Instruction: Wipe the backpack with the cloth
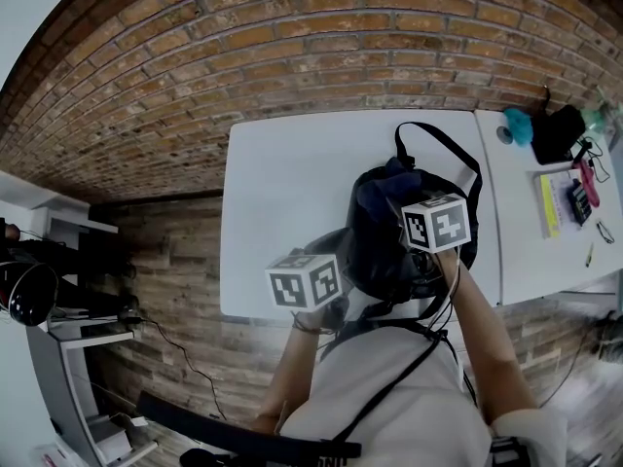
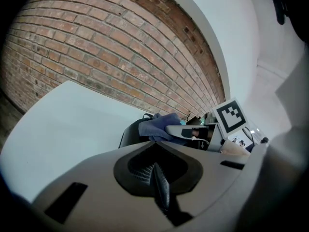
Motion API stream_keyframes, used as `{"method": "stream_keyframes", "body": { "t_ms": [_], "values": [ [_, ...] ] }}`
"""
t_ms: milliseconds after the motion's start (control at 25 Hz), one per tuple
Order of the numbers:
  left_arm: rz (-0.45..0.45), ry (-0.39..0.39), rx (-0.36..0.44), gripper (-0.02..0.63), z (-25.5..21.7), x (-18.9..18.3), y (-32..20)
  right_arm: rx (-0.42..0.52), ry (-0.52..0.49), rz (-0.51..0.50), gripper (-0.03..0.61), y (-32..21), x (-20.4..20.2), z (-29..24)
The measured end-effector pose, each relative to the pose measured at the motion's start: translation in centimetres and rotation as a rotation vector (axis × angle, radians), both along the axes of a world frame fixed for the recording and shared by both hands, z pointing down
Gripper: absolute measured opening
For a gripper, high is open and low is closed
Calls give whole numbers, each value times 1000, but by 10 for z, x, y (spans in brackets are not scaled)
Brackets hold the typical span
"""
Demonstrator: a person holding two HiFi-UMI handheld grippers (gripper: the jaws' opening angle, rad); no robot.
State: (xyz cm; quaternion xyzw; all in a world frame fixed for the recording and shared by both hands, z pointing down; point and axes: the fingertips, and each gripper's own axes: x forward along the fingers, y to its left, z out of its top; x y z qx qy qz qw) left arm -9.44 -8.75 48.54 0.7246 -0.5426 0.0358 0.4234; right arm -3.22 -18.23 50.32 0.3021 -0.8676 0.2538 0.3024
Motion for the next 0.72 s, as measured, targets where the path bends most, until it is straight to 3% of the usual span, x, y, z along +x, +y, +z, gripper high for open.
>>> {"method": "stream_keyframes", "body": {
  "t_ms": [720],
  "values": [
    [10,13,1,3,1,5,1,-70,-7,-41,74,61,8,11]
  ]
}}
